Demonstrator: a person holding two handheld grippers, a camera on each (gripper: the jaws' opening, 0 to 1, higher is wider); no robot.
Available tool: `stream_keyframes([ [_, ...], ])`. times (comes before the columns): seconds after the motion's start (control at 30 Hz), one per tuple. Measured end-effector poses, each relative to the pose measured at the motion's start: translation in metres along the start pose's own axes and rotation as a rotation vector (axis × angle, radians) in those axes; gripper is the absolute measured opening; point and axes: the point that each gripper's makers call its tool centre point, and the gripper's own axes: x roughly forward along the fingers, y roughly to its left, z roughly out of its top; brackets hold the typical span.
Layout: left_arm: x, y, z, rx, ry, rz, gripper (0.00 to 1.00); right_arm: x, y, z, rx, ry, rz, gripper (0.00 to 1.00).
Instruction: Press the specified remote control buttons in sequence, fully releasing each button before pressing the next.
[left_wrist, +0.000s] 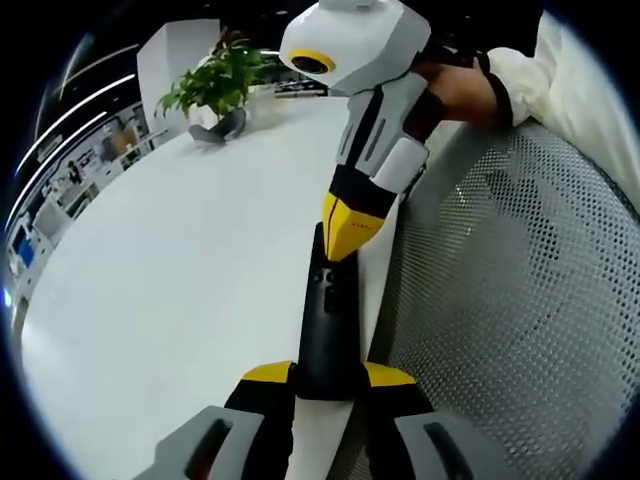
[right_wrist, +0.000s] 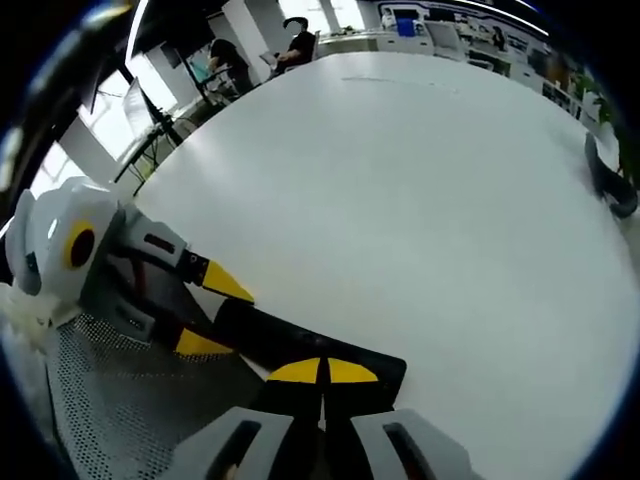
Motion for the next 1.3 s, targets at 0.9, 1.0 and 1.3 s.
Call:
stream_keyframes([
  [0.9,0.000,-0.010,0.003,0.052,-0.004,-0.046,0.24,-0.001,0.013,0.006,0.039,-0.016,0.079,0.00],
  [1.0,0.001,-0.010,0.003,0.049,-0.005,-0.045,0.24,0.003,0.015,0.003,0.007,0.005,0.078,0.00],
  [1.3,0.001,-0.011,0.002,0.057,-0.006,-0.040,0.24,0.004,0.015,0.002,-0.039,0.008,0.063,0.00],
])
